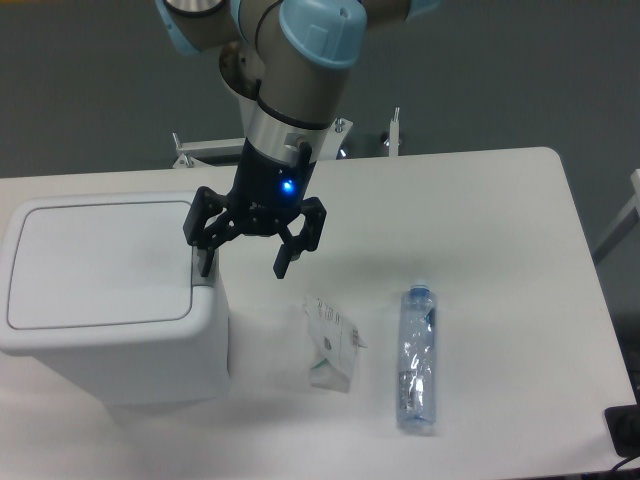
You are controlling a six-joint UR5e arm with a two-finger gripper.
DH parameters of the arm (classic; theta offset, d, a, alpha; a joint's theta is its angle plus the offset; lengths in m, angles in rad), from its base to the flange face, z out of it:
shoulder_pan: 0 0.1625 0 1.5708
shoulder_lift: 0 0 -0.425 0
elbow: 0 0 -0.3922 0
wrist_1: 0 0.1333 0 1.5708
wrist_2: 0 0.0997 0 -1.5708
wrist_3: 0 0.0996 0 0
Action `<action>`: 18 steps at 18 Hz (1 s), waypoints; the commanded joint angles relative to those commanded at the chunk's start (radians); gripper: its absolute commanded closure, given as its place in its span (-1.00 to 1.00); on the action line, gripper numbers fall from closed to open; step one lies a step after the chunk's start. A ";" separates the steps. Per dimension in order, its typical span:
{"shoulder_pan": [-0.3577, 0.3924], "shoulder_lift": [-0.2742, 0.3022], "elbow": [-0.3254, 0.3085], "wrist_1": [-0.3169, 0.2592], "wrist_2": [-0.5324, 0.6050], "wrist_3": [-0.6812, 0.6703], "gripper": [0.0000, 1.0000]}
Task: Open the trash can
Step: 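Push the lid edge down with the gripper to flip the lid open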
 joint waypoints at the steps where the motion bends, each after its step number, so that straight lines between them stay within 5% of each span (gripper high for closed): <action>1: 0.000 0.000 0.000 0.000 0.000 0.000 -1.00; 18: -0.002 -0.012 -0.006 0.002 0.017 0.002 -1.00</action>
